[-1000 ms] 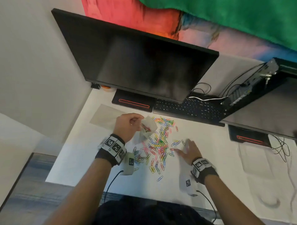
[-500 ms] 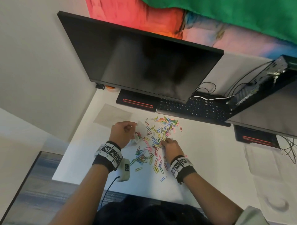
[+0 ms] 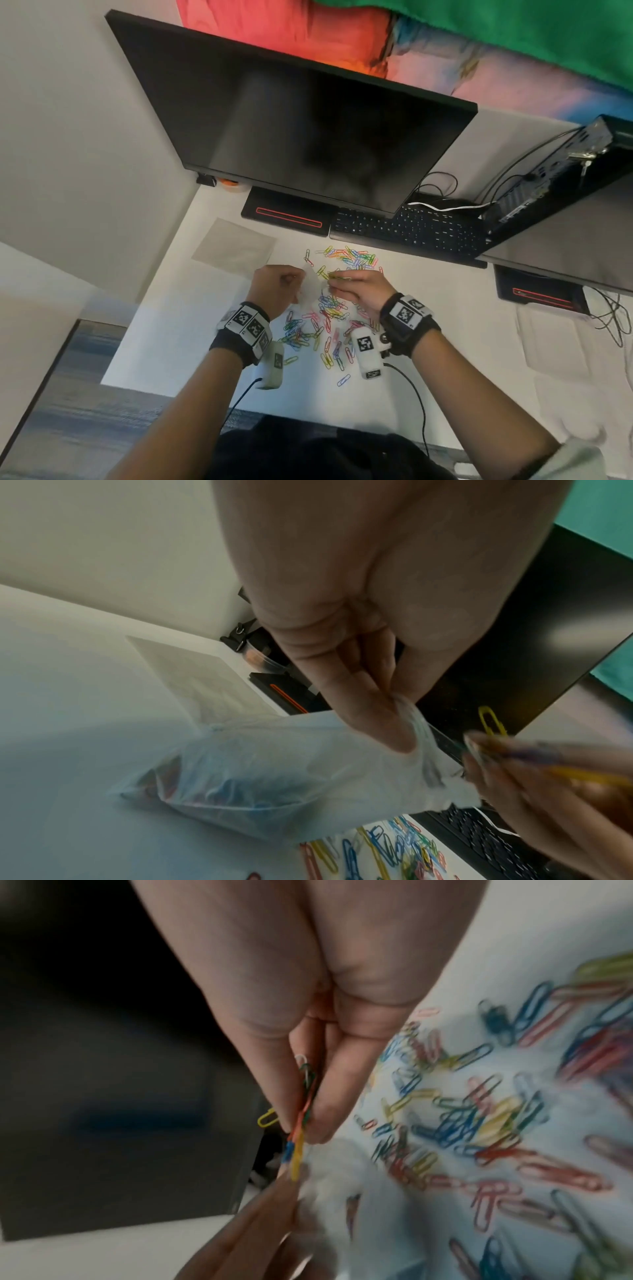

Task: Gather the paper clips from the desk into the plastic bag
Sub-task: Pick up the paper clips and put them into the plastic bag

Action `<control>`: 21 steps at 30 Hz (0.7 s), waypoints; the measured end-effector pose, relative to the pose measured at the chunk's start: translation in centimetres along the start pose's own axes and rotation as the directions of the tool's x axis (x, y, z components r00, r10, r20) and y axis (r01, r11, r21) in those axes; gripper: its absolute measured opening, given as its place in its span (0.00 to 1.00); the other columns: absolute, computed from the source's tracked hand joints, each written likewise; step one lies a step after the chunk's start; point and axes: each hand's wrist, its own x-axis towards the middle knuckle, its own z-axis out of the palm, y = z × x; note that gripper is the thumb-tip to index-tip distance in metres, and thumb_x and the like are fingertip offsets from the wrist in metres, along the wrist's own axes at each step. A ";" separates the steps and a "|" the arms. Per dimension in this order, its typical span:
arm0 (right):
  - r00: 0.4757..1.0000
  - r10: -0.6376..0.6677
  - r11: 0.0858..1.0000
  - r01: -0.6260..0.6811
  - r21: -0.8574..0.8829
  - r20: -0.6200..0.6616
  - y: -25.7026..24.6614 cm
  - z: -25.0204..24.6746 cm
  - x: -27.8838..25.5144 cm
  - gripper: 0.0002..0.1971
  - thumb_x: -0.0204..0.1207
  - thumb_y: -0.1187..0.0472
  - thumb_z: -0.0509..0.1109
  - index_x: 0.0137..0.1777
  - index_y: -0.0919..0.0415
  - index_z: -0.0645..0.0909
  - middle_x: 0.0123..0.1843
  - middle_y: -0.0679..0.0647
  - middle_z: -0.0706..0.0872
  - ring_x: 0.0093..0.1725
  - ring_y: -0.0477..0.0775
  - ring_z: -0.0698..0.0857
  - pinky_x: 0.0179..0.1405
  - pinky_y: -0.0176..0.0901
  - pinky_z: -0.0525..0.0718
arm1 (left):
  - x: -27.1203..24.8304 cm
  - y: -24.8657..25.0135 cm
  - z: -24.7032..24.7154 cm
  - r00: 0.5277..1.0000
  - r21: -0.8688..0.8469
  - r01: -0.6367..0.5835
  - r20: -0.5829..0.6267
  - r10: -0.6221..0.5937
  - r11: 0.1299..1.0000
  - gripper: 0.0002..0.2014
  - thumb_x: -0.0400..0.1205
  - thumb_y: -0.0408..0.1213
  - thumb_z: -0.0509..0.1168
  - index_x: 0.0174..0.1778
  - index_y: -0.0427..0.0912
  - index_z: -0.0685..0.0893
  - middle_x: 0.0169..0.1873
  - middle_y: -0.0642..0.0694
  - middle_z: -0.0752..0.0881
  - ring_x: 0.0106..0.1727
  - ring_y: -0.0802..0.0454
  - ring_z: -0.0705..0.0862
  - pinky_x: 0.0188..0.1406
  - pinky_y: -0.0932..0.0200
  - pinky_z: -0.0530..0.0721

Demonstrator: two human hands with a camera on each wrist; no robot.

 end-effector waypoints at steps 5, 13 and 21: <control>0.992 -0.088 0.929 0.050 -0.366 -0.088 0.4 3.4 1.7 0.08 0.72 0.65 0.78 0.50 0.64 0.90 0.41 0.57 0.93 0.42 0.53 0.92 0.52 0.46 0.90 | 0.0 0.4 0.4 1.000 -0.003 0.002 0.001 -0.002 1.000 0.10 0.84 0.37 0.67 0.40 0.44 0.92 0.26 0.47 0.90 0.29 0.51 0.90 0.40 0.49 0.92; 0.946 -0.324 0.597 0.194 -0.778 -0.013 0.7 5.5 2.2 0.11 0.72 0.70 0.68 0.44 0.59 0.92 0.40 0.54 0.92 0.40 0.51 0.89 0.43 0.38 0.87 | 0.0 0.3 -0.2 1.000 -0.010 -0.008 -0.010 0.008 1.000 0.09 0.82 0.35 0.68 0.39 0.46 0.92 0.25 0.45 0.90 0.27 0.53 0.89 0.42 0.48 0.92; 0.871 -0.471 0.478 0.387 -0.788 0.142 0.0 5.4 0.8 0.10 0.72 0.67 0.68 0.39 0.54 0.90 0.38 0.47 0.90 0.40 0.46 0.86 0.48 0.42 0.87 | 0.2 0.0 -1.4 0.997 -0.048 0.022 -0.069 -0.025 0.999 0.08 0.82 0.34 0.68 0.41 0.42 0.92 0.27 0.43 0.90 0.31 0.43 0.90 0.44 0.47 0.92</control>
